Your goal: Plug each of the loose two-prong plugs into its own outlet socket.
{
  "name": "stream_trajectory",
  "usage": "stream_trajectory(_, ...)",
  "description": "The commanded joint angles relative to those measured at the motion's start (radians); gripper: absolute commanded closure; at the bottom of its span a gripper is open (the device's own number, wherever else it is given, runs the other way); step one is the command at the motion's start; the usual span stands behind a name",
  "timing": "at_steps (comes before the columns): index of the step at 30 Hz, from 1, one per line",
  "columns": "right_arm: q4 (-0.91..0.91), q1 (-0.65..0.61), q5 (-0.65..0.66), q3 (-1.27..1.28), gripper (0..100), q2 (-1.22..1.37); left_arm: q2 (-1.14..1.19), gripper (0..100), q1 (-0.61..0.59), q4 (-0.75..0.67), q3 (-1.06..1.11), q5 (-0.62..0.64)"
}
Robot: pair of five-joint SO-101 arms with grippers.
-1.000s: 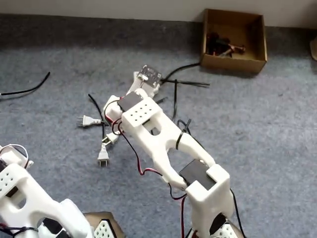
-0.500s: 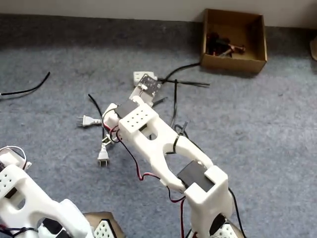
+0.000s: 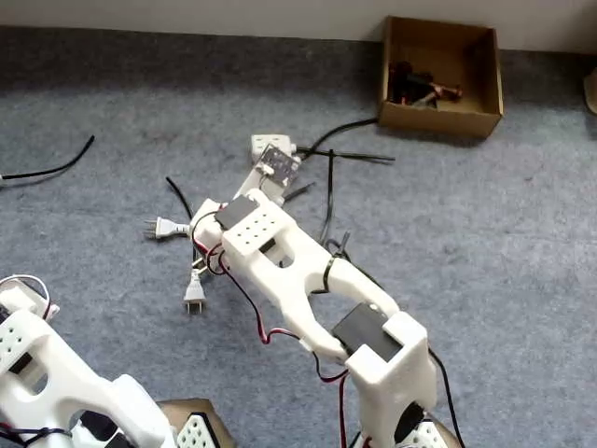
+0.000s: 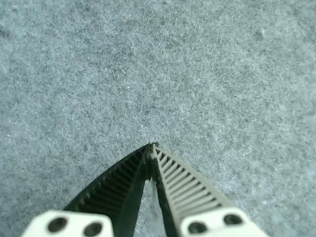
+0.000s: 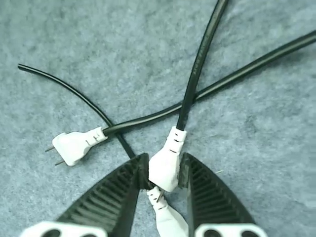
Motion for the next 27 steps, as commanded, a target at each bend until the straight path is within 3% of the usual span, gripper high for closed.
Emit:
stream_trajectory(1, -0.019, -0.004, -0.006, -0.008, 89.0, -0.016, -0.024, 99, -0.013, -0.017, -0.005, 0.008)
stream_trajectory(22, -0.021, -0.004, -0.008, -0.007, 89.0, -0.016, -0.024, 99, -0.056, -0.017, -0.005, 0.008)
stream_trajectory(27, -0.091, -0.004, -0.008, 0.041, 89.0, -0.016, -0.024, 99, -0.056, -0.015, -0.004, 0.008)
